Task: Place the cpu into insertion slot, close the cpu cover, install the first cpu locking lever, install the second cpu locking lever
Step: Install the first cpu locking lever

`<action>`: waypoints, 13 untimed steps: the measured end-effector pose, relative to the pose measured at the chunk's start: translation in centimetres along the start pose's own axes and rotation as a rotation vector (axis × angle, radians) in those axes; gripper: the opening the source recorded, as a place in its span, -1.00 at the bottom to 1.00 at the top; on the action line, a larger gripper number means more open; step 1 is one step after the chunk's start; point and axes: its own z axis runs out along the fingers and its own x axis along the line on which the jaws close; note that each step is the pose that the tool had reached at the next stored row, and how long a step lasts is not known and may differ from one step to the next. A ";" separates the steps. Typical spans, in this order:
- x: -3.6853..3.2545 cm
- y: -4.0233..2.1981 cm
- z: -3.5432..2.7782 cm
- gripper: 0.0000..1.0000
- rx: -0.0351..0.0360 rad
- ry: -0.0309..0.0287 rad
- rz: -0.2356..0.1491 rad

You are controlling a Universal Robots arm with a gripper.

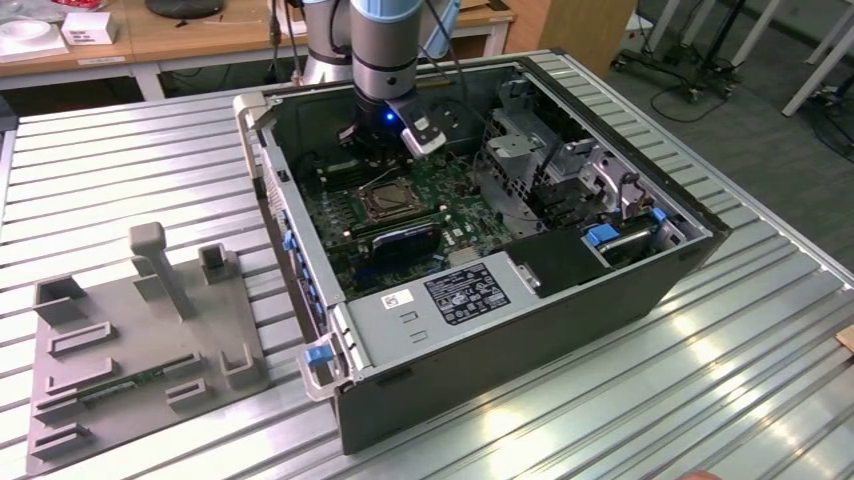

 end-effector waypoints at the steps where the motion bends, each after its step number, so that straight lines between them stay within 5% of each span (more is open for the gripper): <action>1: 0.00 0.00 0.00 -0.80 0.0000 -0.0001 0.000; 8: -0.05 0.19 -0.93 -0.80 0.0001 0.0000 0.000; 13: 0.03 0.19 -0.84 -0.80 -0.0014 -0.0004 0.000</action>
